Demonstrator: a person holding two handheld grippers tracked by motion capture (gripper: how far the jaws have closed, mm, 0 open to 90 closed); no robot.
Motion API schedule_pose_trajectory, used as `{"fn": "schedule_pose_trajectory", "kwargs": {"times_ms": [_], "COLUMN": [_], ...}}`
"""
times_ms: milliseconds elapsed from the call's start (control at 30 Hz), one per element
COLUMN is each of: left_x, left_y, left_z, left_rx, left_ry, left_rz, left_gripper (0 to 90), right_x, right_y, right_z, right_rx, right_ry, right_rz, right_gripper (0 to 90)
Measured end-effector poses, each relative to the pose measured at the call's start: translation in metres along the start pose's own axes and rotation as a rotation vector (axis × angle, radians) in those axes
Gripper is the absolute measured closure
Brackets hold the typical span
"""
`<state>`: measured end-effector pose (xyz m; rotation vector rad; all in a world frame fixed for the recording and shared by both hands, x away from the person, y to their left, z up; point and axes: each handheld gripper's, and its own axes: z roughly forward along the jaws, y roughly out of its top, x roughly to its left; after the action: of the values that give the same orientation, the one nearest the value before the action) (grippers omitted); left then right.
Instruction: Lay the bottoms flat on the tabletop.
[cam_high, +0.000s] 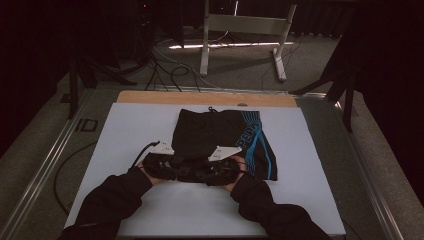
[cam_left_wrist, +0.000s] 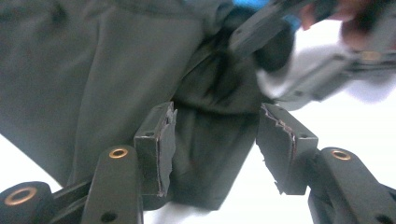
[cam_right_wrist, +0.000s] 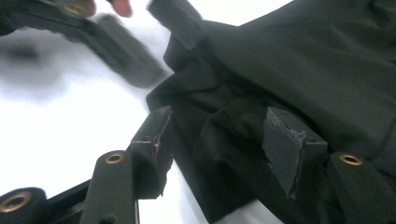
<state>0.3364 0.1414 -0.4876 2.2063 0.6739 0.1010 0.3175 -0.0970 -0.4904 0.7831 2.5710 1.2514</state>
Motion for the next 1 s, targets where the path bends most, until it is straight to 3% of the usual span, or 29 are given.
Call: {"fn": "schedule_pose_trajectory", "kwargs": {"times_ms": [167,200,300,333,367,400,467,633,800,1000], "left_x": [0.005,0.006,0.007,0.008,0.009,0.009,0.011,0.012,0.007,0.000], "left_y": [-0.007,-0.009,-0.013,-0.013,-0.013,-0.013,-0.014,-0.013,-0.015,-0.022], "left_z": [0.012,0.014,0.017,0.017,0.016,0.016,0.014,0.005,-0.005,-0.023], "left_rx": [0.054,0.067,0.092,0.092,0.095,0.095,0.090,0.074,0.058,-0.012], "left_ry": [0.037,0.045,0.076,0.085,0.097,0.104,0.107,0.131,0.133,0.141], "left_rz": [-0.005,-0.002,0.001,-0.009,-0.010,-0.012,-0.023,-0.034,-0.043,-0.072], "left_gripper": [49.2,50.1,53.0,55.4,63.5,63.5,74.1,86.8,87.6,87.4], "right_x": [0.004,0.005,0.005,0.004,0.001,0.001,-0.004,-0.009,-0.006,0.001], "right_y": [-0.003,-0.006,-0.007,-0.007,-0.006,-0.006,-0.004,-0.001,-0.001,-0.002], "right_z": [0.016,0.020,0.021,0.021,0.018,0.018,0.013,0.001,-0.012,-0.023], "right_rx": [0.058,0.091,0.121,0.123,0.115,0.115,0.112,0.092,0.070,0.053], "right_ry": [-0.042,-0.085,-0.105,-0.111,-0.122,-0.122,-0.114,-0.098,-0.074,-0.062], "right_rz": [-0.004,-0.018,-0.039,-0.043,-0.028,-0.028,-0.011,0.023,0.040,0.034], "right_gripper": [54.7,62.1,73.9,79.4,85.0,85.0,86.4,86.5,86.5,86.4]}}
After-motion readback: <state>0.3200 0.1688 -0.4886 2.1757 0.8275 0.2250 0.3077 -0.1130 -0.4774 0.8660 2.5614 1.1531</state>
